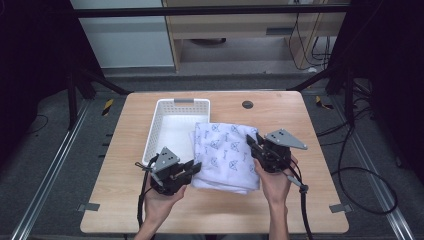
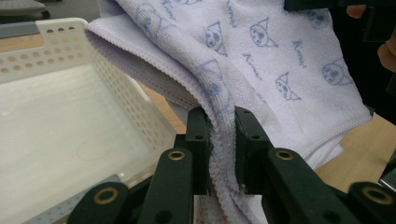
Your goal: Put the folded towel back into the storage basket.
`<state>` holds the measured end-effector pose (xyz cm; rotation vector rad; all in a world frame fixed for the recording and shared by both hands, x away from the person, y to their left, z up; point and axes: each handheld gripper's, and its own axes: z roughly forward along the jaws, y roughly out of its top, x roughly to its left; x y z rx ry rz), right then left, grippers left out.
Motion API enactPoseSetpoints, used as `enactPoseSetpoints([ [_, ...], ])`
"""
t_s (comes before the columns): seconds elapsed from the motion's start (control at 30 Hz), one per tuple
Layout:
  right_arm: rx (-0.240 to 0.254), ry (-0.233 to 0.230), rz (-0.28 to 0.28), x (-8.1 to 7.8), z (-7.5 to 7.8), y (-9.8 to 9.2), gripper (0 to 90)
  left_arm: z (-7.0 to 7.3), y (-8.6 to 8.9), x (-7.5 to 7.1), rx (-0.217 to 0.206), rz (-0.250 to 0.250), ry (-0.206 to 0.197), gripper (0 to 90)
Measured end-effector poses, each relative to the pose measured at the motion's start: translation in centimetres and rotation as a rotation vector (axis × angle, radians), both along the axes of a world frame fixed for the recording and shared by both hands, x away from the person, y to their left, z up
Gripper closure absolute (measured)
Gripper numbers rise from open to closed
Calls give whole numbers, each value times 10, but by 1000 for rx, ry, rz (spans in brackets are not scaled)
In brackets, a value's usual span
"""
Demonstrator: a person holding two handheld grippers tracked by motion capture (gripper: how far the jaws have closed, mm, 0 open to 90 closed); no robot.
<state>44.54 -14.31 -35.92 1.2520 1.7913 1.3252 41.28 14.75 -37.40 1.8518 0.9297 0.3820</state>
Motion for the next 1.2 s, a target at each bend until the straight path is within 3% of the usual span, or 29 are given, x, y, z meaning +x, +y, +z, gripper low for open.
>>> enactPoseSetpoints([
  [0.37,6,-19,14,12,8,19,749,2,16,8,-11,37,-12,772],
  [1.2,13,-33,69,58,18,65,749,7,59,35,-51,150,-22,772],
])
